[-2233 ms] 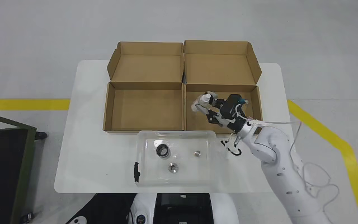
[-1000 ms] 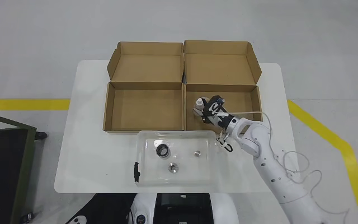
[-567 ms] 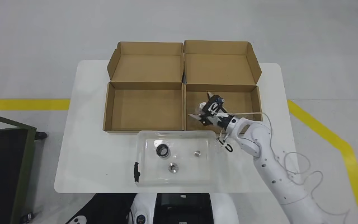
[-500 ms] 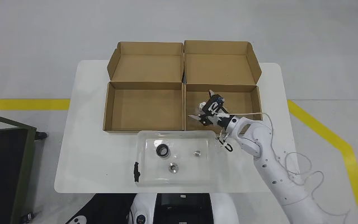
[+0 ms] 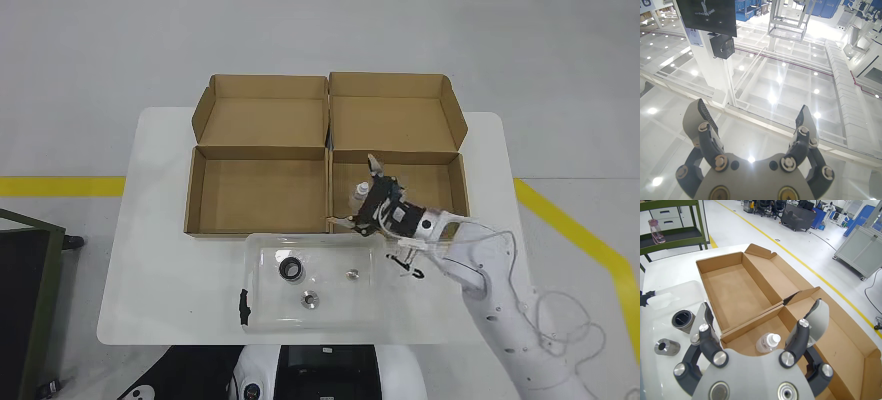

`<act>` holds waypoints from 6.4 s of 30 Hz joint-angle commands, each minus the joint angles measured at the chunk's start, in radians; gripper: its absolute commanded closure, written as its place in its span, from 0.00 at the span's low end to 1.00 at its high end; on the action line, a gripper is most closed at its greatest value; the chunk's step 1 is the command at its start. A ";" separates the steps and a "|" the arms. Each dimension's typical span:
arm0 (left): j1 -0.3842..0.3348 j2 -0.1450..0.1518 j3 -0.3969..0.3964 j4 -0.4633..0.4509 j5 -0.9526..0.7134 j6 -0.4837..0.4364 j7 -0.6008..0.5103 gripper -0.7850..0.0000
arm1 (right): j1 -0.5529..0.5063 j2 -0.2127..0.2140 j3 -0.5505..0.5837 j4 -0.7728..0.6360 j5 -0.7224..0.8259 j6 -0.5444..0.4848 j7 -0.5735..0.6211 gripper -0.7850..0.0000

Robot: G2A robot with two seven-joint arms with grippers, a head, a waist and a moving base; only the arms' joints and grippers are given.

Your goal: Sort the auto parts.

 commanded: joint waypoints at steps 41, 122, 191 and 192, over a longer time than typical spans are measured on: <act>0.000 0.000 0.000 0.000 0.000 0.000 0.000 0.00 | -0.163 0.070 -0.101 -0.199 -0.268 -0.338 0.374 0.12; 0.000 0.000 0.000 0.000 0.000 0.000 0.000 0.00 | -0.075 0.064 -0.120 -0.199 0.082 -0.110 0.048 1.00; 0.000 0.000 0.000 0.000 0.000 0.000 0.000 0.00 | 0.074 0.011 0.029 -0.084 0.643 -0.104 -0.229 1.00; 0.000 0.000 0.000 0.000 0.000 0.000 0.000 0.00 | 0.071 0.011 0.027 -0.082 0.633 -0.101 -0.218 1.00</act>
